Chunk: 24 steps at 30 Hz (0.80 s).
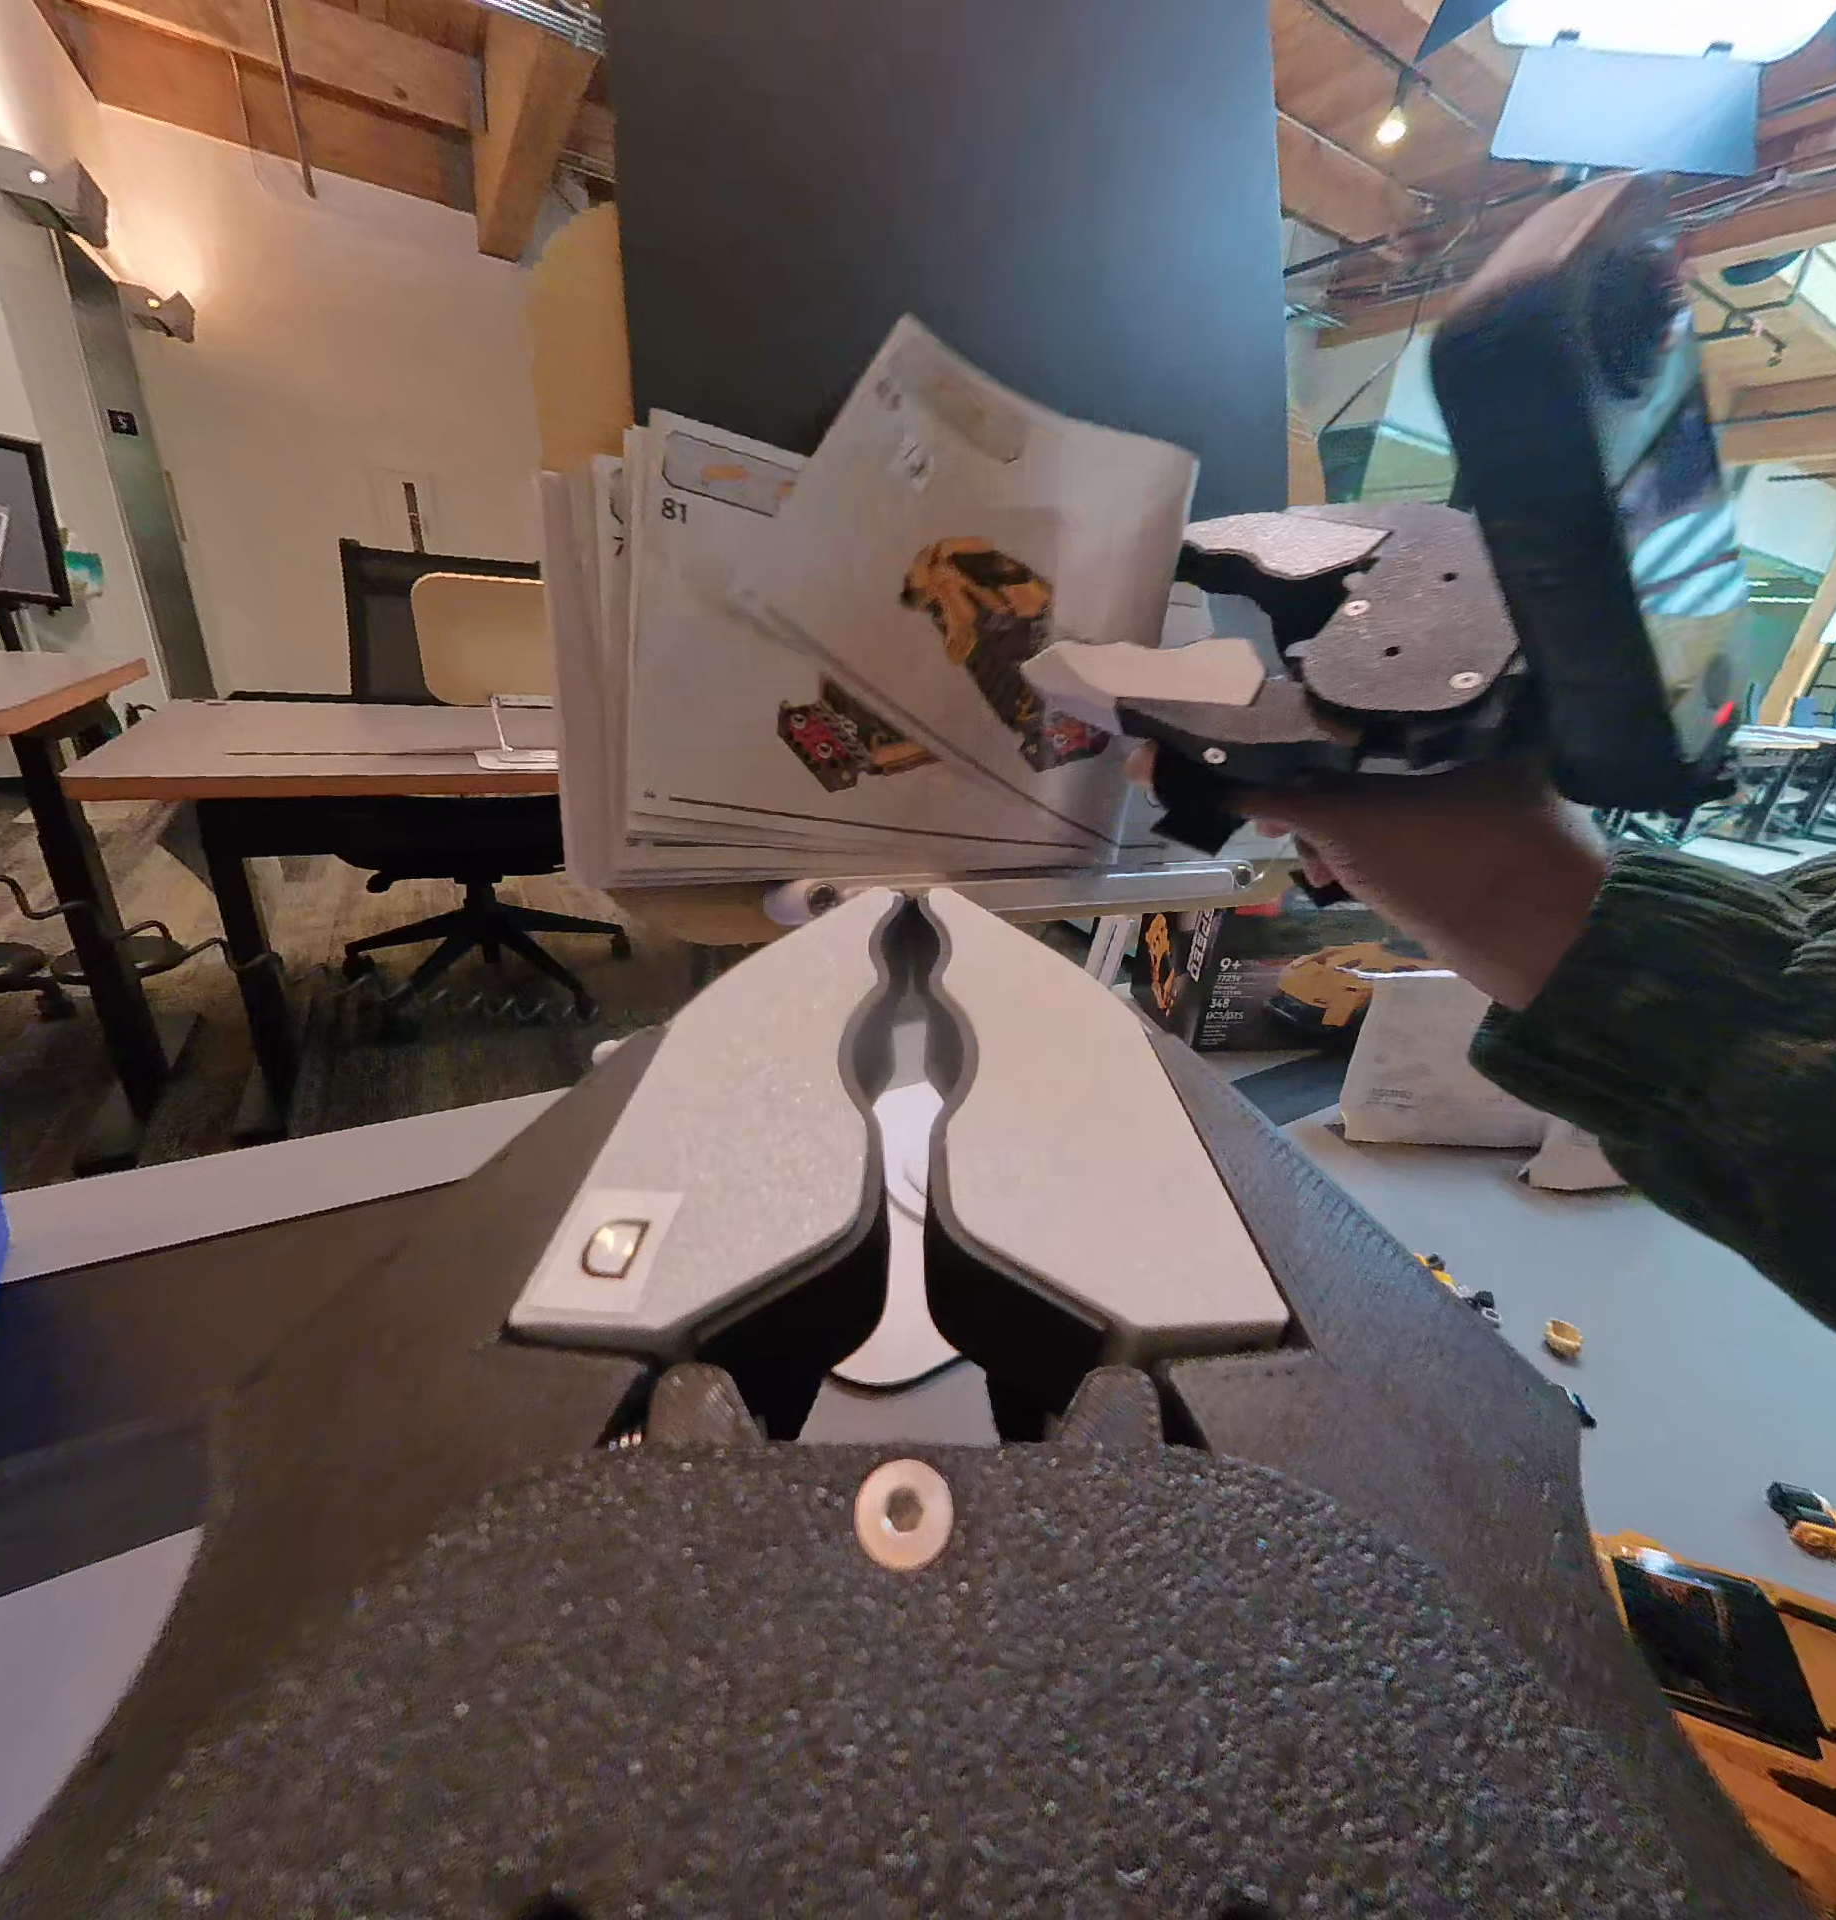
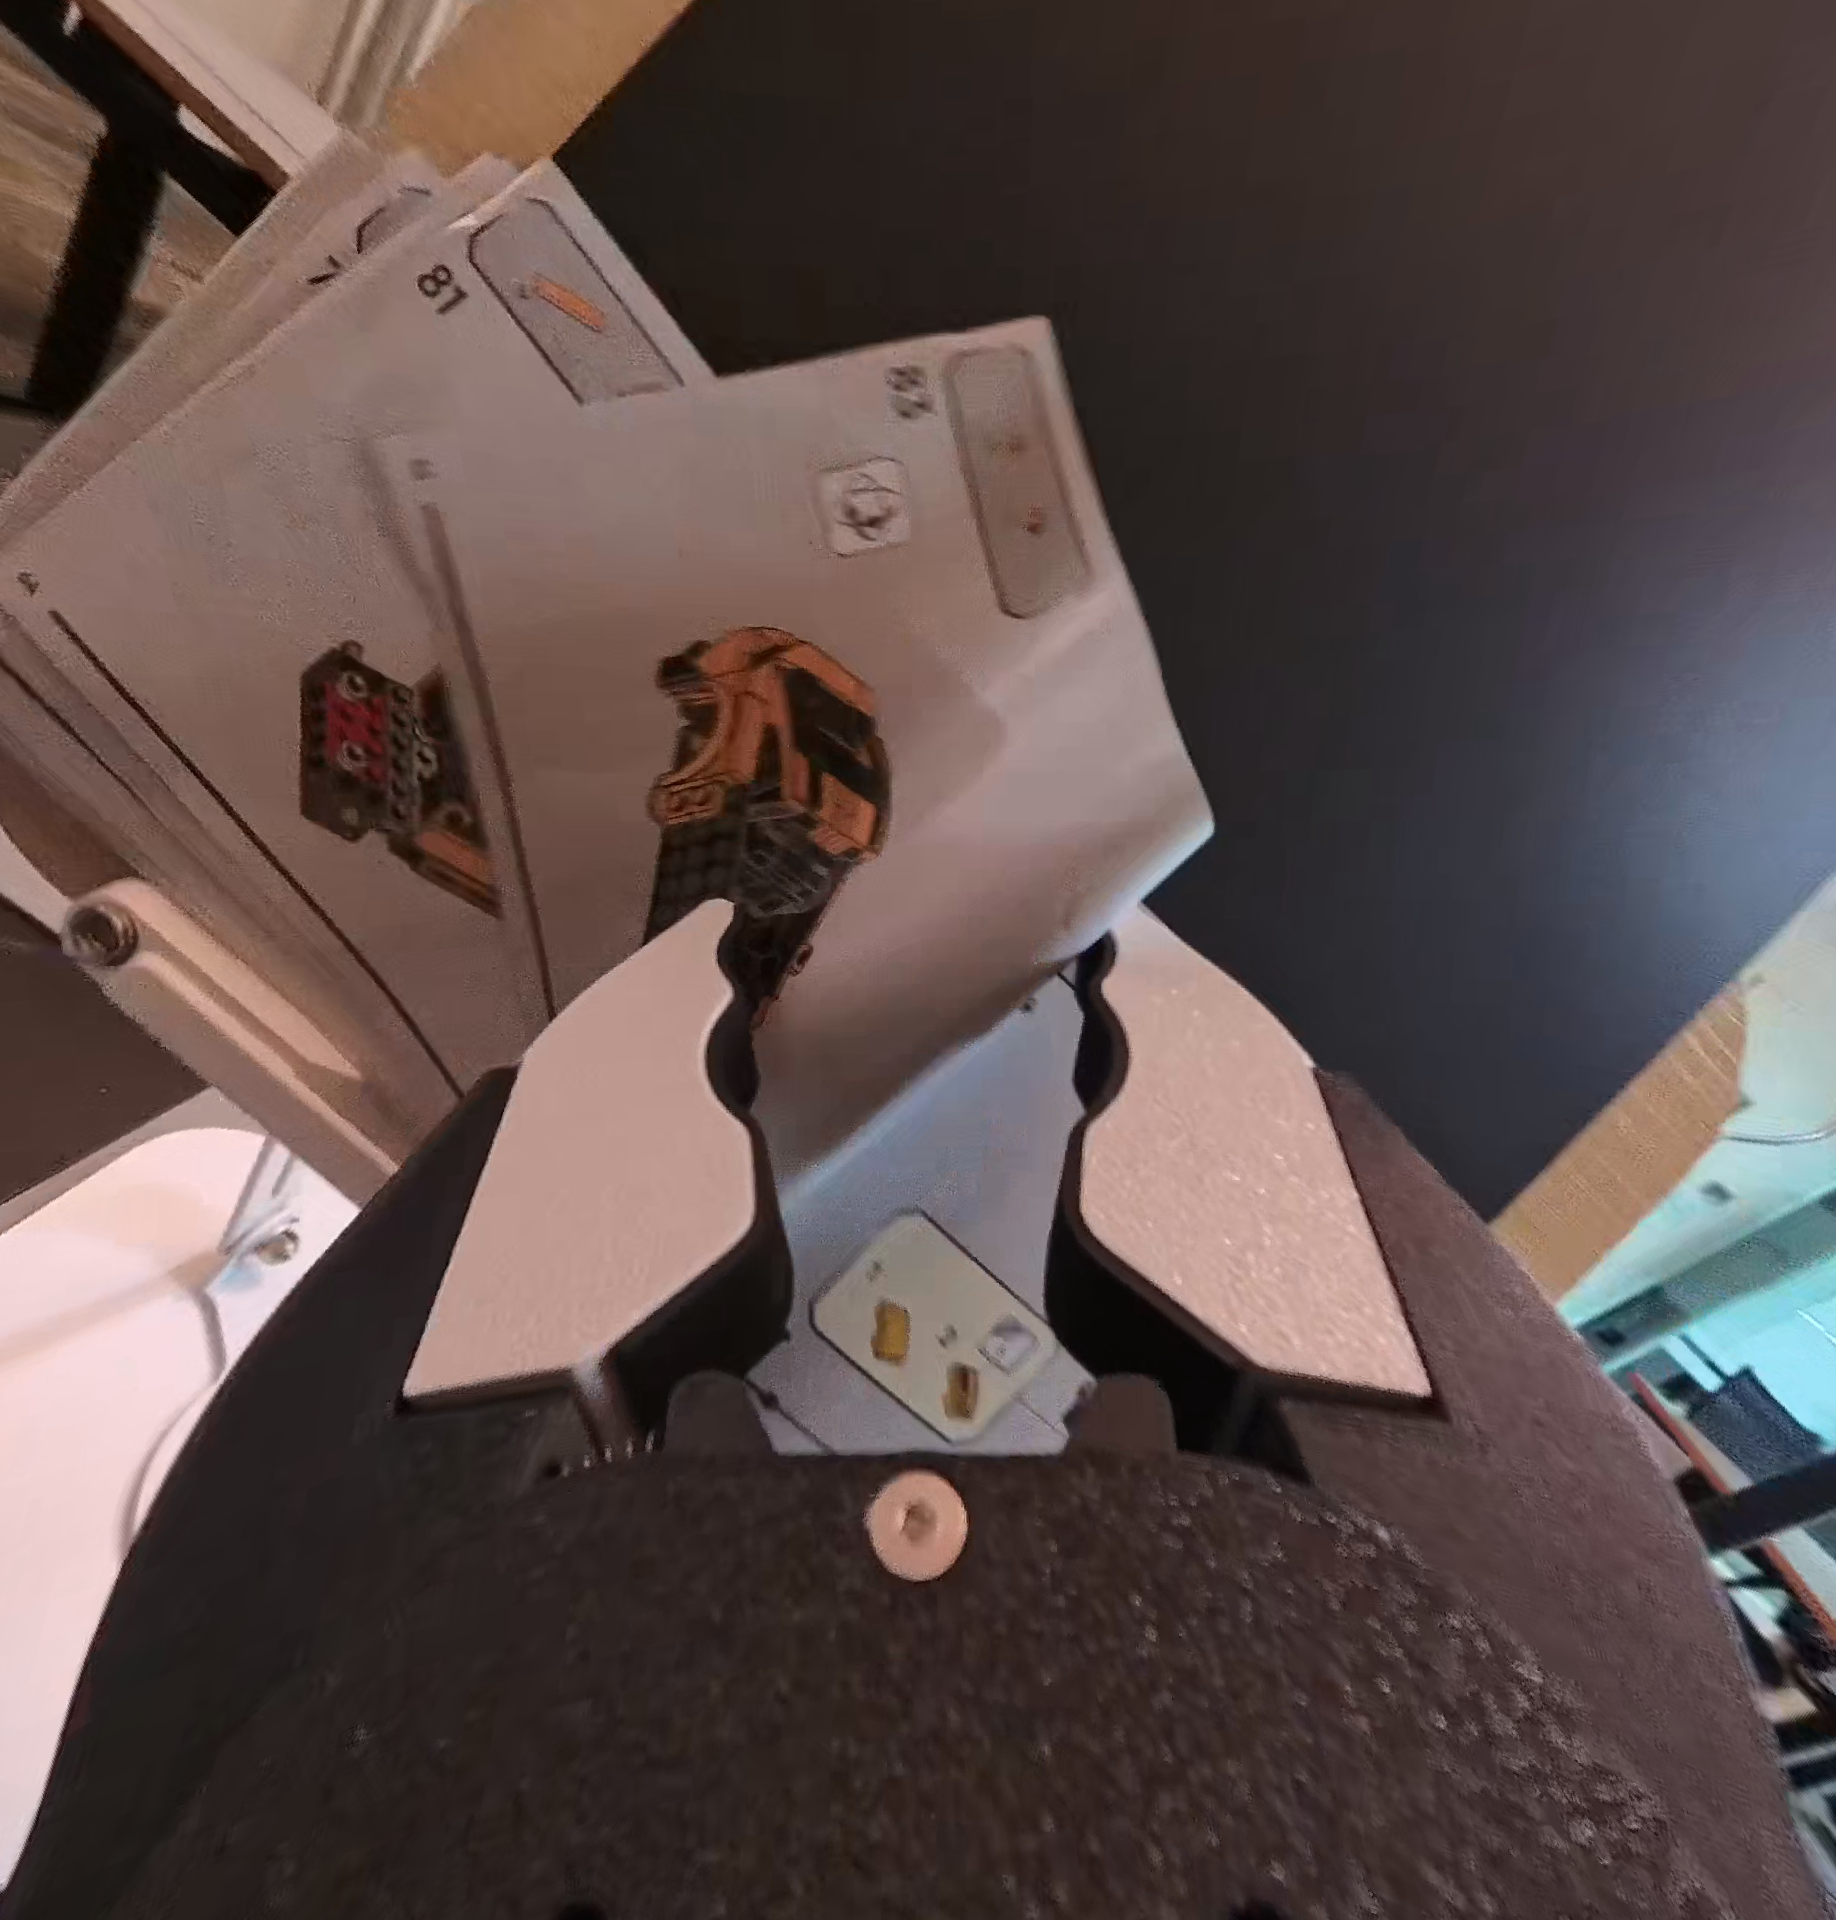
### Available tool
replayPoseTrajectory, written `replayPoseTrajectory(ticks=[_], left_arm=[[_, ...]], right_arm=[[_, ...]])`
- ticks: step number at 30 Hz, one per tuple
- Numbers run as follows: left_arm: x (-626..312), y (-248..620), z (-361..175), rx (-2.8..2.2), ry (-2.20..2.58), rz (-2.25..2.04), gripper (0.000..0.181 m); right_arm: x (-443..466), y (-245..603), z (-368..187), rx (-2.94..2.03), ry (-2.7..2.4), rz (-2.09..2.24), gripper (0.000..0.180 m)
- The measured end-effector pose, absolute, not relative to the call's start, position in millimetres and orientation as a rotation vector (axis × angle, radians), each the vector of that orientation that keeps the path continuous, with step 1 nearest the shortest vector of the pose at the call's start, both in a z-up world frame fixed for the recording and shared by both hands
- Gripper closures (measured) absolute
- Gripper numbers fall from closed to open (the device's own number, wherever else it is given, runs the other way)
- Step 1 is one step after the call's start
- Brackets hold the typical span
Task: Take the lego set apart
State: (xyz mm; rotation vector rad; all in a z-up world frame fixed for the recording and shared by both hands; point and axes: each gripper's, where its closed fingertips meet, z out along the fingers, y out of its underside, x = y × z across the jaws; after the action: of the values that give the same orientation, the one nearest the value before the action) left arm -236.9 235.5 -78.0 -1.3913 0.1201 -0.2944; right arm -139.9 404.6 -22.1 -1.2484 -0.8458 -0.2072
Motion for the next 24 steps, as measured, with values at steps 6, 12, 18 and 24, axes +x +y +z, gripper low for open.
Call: replayPoseTrajectory(ticks=[6, 12, 18, 24], left_arm=[[-208, 240, -81, -1.421, 0.183, -0.345, 0.181], [-177, 261, -78, -1.490, 0.252, -0.396, 0.175], [-163, 306, -66, -1.557, 0.287, -0.414, 0.153], [-149, 341, -47, -1.528, 0.346, -0.638, 0.140]], right_arm=[[-98, 400, -21, -1.269, -0.803, -0.082, 0.136], [-75, 403, -31, -1.309, -0.779, -0.002, 0.146], [-62, 406, -39, -1.316, -0.783, 0.002, 0.152], [-54, 411, -46, -1.335, -0.789, 0.011, 0.157]])
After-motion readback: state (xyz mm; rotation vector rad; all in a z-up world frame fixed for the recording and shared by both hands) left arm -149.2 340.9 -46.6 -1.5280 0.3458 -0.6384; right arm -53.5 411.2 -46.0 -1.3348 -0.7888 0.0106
